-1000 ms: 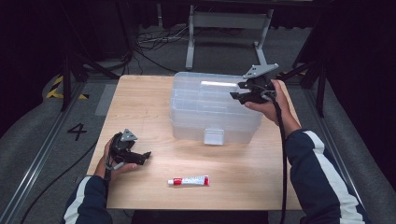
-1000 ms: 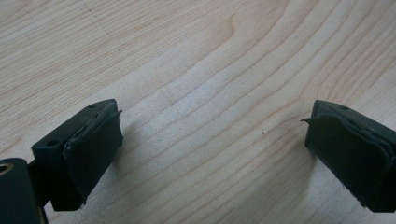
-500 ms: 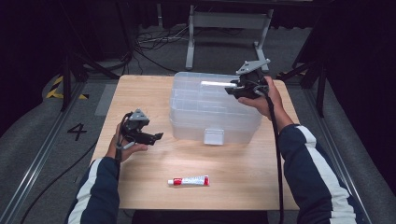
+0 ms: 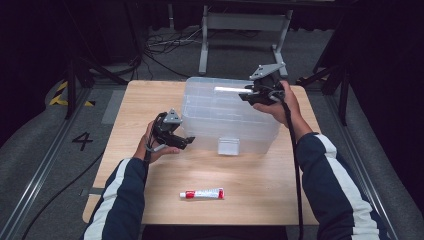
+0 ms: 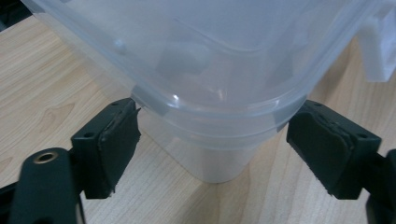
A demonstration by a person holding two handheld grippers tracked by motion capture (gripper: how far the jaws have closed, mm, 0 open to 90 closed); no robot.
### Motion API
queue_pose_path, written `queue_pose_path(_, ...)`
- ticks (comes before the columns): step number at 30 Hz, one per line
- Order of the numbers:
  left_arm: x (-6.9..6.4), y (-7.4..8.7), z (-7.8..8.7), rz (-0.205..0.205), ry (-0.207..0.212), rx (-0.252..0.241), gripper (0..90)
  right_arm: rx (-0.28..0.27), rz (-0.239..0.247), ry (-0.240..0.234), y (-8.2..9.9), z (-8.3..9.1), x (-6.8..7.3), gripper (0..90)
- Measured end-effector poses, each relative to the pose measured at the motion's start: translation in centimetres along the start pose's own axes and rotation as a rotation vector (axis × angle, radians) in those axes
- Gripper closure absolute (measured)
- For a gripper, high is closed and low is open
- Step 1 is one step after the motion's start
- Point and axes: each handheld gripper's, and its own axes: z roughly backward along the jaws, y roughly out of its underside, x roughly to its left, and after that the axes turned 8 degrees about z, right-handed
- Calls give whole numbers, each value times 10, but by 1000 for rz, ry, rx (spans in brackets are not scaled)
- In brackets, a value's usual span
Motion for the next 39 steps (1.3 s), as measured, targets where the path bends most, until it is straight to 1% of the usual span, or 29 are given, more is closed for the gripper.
queue_pose_path(1,0,0,1,-3,-8,4,159,7,17,8,-1,-1,2,634)
queue_pose_path(2,0,0,0,8,-1,8,163,10,28,11,-2,-1,3,641)
queue_pose_path(3,0,1,1,2,-7,21,168,9,37,11,-2,-1,3,648)
queue_pose_path(4,0,1,2,-1,-10,23,167,4,59,6,-3,-1,5,654)
queue_pose_path(6,0,3,4,6,-15,22,169,2,63,1,-3,-1,5,656)
queue_pose_path(9,-2,6,9,14,-27,22,210,-14,70,4,-3,-1,10,659)
queue_pose_path(12,-9,12,13,3,-52,18,218,-22,78,-7,-3,0,13,663)
queue_pose_path(16,-18,21,24,-1,-51,20,241,-37,97,-22,-3,4,20,663)
queue_pose_path(17,-18,21,24,-1,-51,20,249,-37,97,-22,-3,4,20,663)
queue_pose_path(18,-21,23,26,-9,-56,27,250,-43,103,-29,-2,8,25,663)
queue_pose_path(19,-24,25,28,-7,-58,30,250,-43,103,-29,-2,8,25,663)
queue_pose_path(20,-27,27,30,-14,-66,29,251,-47,104,-32,-2,9,27,663)
queue_pose_path(23,-32,32,35,-7,-59,25,269,-50,111,-44,-2,12,31,661)
queue_pose_path(25,-35,35,39,-14,-56,29,282,-45,111,-47,-2,13,33,662)
queue_pose_path(26,-37,35,40,-20,-65,36,287,-43,117,-44,-2,14,34,663)
queue_pose_path(29,-38,37,41,-20,-72,32,307,-63,107,-38,1,16,37,664)
queue_pose_path(30,-39,37,41,-7,-70,31,304,-67,103,-35,1,16,38,663)
queue_pose_path(31,-39,37,42,-8,-70,31,298,-68,104,-31,2,17,39,664)
queue_pose_path(33,-40,38,43,-14,-72,35,304,-69,108,-26,2,17,40,665)
queue_pose_path(34,-40,38,43,-9,-69,34,312,-70,111,-29,2,19,41,667)
queue_pose_path(37,-43,37,44,-11,-88,46,312,-63,112,-31,2,20,42,668)
queue_pose_path(39,-44,37,43,-8,-91,48,309,-57,110,-26,1,21,44,668)
